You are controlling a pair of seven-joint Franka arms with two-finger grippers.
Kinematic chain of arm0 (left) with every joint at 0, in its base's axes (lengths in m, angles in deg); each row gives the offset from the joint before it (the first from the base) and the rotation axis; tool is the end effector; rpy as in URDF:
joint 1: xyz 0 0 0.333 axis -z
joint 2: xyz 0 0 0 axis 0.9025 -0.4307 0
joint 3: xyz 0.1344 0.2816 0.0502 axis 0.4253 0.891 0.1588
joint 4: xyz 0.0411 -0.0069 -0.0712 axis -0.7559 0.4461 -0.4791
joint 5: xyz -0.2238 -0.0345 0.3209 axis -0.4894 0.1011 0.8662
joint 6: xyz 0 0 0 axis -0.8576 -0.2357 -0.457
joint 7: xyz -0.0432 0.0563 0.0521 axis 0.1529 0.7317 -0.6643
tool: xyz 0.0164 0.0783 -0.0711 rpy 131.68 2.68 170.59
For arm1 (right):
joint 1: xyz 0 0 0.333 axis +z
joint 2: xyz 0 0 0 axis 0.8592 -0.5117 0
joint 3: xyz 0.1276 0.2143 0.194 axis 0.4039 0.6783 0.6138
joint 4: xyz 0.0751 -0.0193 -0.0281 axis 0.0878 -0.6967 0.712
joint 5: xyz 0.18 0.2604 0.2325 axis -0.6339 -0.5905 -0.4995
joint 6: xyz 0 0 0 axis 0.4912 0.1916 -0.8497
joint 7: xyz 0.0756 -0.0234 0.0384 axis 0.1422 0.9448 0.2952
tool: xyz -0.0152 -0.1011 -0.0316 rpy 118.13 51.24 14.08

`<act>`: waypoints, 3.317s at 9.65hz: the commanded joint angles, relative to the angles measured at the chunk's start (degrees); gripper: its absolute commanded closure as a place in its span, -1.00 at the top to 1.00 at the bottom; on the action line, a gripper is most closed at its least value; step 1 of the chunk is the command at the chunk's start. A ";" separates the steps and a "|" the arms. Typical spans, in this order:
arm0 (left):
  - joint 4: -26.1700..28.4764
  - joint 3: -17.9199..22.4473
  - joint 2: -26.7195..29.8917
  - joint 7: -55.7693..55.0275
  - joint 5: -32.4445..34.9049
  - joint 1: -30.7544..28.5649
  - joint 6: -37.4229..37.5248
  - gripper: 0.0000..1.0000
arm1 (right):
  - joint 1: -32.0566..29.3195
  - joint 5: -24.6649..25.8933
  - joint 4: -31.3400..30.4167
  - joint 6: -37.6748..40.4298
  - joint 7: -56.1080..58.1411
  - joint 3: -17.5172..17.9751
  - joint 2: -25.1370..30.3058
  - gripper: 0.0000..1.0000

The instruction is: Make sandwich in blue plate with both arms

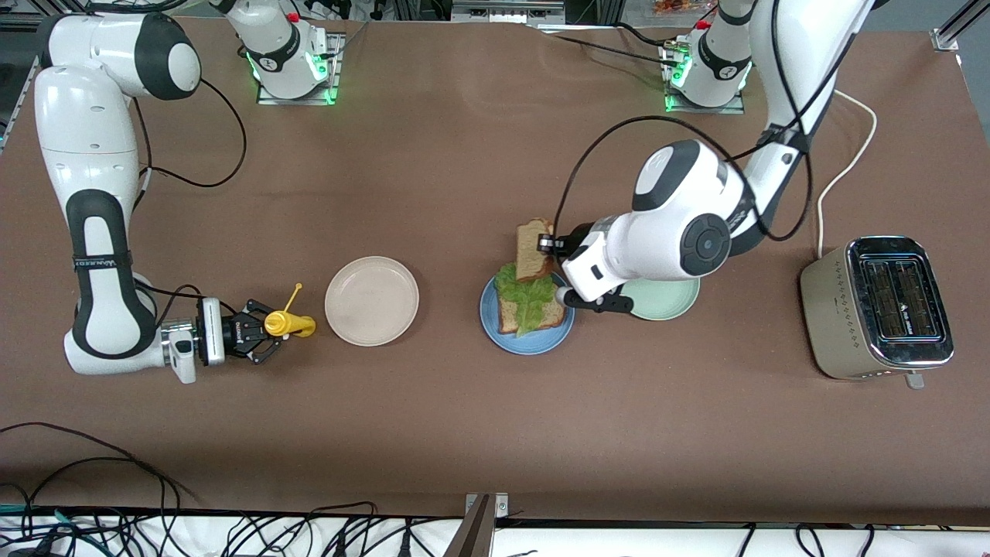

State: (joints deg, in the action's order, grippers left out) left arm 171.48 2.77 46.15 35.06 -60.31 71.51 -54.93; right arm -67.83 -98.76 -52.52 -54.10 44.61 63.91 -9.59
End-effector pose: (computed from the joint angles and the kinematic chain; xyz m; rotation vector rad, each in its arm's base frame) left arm 0.6051 -0.3547 0.3692 2.6241 -0.0257 -0.4490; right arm 0.6983 -0.0257 0.1202 -1.4314 -1.6060 -0.6748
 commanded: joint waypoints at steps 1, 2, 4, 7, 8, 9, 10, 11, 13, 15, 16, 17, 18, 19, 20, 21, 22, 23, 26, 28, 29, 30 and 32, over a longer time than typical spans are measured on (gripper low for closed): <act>-2.01 -0.72 -3.95 -1.39 -4.03 0.80 -5.90 -1.00 | -0.88 -1.15 2.20 -0.10 0.58 0.85 -1.65 0.67; -2.00 -0.72 -5.26 -1.40 -5.43 0.80 -7.23 -1.00 | -0.97 -1.15 2.20 -0.01 0.57 0.76 -1.56 1.00; -2.00 -0.72 -7.29 -0.87 -5.53 0.80 -12.66 -1.00 | -1.15 -0.63 2.20 0.34 -0.21 0.41 -1.30 1.00; -2.00 -0.28 -8.35 1.31 -3.34 0.63 -15.84 -1.00 | -0.88 3.30 2.20 0.70 -5.82 -3.27 1.33 1.00; -1.83 -0.02 -8.79 3.15 -2.72 0.36 -16.29 -1.00 | -0.88 5.77 1.94 0.70 -8.97 -3.63 2.90 1.00; -1.66 -0.01 -9.23 4.39 -1.67 0.36 -16.29 -1.00 | -0.54 8.66 1.77 0.70 -12.57 -4.85 5.01 1.00; -1.65 0.07 -9.40 4.75 0.51 -0.07 -16.29 -1.00 | 0.25 11.04 1.07 0.70 -17.05 -5.90 7.47 1.00; -1.65 0.94 -10.01 4.84 1.93 -0.16 -16.29 -1.00 | 0.52 13.76 -0.07 0.61 -22.31 -6.18 10.10 1.00; -1.48 1.04 -10.72 4.84 2.12 -0.17 -16.29 -1.00 | 2.09 21.05 -0.87 0.70 -35.31 -6.18 15.64 1.00; -1.48 1.30 -10.72 4.58 2.12 -0.25 -16.20 -0.53 | 4.29 27.47 -3.94 0.70 -53.20 -6.27 22.05 1.00; -1.48 1.91 -10.38 4.49 2.20 -0.25 -15.86 0.10 | 5.52 30.03 -5.34 0.70 -63.05 -6.18 25.39 1.00; -1.39 2.35 -10.20 4.58 4.20 -0.17 -15.76 0.99 | 6.75 32.23 -7.01 0.70 -71.76 -6.18 28.55 1.00; -1.56 2.18 -9.33 2.49 11.97 0.36 -15.68 1.00 | 7.63 33.21 -8.59 0.78 -78.90 -6.18 31.28 1.00; -1.74 1.92 -8.97 -2.14 16.83 0.36 -15.42 1.00 | 8.95 34.69 -9.91 0.70 -85.41 -6.18 33.92 1.00; -1.74 1.83 -8.79 -2.89 17.32 0.45 -15.41 1.00 | 10.18 36.54 -10.79 0.61 -91.47 -6.09 36.03 1.00; -1.74 1.92 -8.44 -2.89 17.41 0.45 -15.33 1.00 | 11.50 38.12 -11.93 0.35 -97.02 -6.00 38.49 1.00; -1.92 2.01 -7.48 -2.89 19.58 0.45 -13.76 1.00 | 12.38 40.31 -13.51 0.00 -101.77 -5.83 41.39 1.00; -1.83 1.92 -5.73 -2.98 24.65 0.45 -10.96 1.00 | 13.35 42.51 -15.09 -0.01 -107.30 -5.74 44.72 1.00; -2.09 2.27 0.59 -2.81 31.56 -0.34 -2.00 1.00 | 14.58 46.30 -21.76 0.78 -117.79 -4.34 54.92 1.00; -2.44 2.53 5.34 -2.80 31.56 -1.48 3.55 1.00 | 15.11 47.28 -26.25 0.78 -120.18 -3.89 61.77 1.00; -2.53 2.71 7.19 -2.81 31.38 -1.92 5.14 1.00 | 15.03 47.28 -28.27 1.13 -120.28 -3.98 64.68 1.00; -2.88 4.19 9.38 -2.72 31.12 -2.88 6.55 1.00 | 15.02 47.63 -28.55 2.88 -120.10 -4.16 66.10 1.00; -2.54 6.65 13.60 -2.28 30.94 -3.59 9.36 1.00 | 15.02 48.59 -28.21 3.86 -119.75 -4.60 66.99 1.00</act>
State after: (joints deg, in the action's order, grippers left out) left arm 168.01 7.41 55.03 32.78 -30.29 68.79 -48.63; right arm -53.04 -51.56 -78.45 -50.49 -74.71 59.68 54.73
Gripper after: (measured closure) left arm 0.000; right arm 0.000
